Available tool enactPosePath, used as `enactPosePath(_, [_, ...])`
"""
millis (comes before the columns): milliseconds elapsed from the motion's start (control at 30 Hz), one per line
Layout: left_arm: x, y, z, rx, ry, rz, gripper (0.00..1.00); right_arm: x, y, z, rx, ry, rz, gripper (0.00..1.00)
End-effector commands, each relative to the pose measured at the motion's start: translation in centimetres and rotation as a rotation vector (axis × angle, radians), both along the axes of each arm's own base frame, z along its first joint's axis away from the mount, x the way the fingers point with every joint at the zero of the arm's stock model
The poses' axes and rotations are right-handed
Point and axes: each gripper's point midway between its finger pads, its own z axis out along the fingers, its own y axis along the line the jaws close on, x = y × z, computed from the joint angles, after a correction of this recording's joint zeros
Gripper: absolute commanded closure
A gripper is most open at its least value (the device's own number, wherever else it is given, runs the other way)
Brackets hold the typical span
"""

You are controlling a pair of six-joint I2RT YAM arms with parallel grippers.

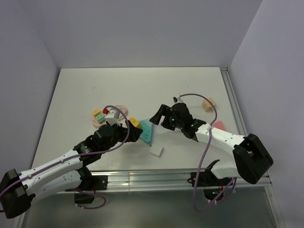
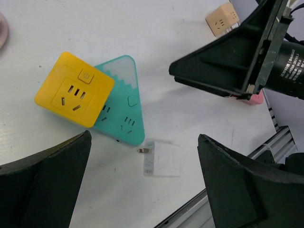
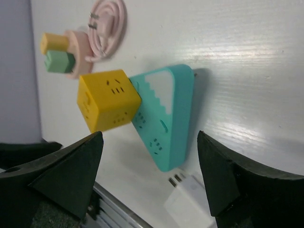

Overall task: Insert the plug
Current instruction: Move the socket to the center of the board.

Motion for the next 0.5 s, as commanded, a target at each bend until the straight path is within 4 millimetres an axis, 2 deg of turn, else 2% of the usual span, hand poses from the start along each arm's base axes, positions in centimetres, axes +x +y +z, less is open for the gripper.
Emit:
enactPosePath(0, [0.2, -0.1, 0.8, -0.028, -0.011, 0.007, 0.0, -2.8, -1.3, -2.0, -0.199, -0.034, 0.212, 0.14])
enactPosePath(100, [0.5, 0.5, 1.4, -0.024, -0.015, 0.043, 0.01, -4.7, -1.4, -3.0, -0.267, -0.077, 0.315, 0.13])
enactPosePath(133, [0.4, 0.8, 1.5, -0.011, -0.003, 0.052, 0.0, -5.7, -0.7, -2.9, -0.268, -0.107, 0.369, 0.13])
enactPosePath(233, [0.5, 1.2, 2.0, -0.008, 0.009, 0.074, 0.01, -7.6, -0.5, -3.3, -0.303, -0.143, 0.446, 0.11])
enactPosePath(467, [1.0, 1.2, 1.0, 0.076, 0.083, 0.1, 0.0, -11.0, 0.5, -3.5, -0.324, -0.23, 0.654, 0.11])
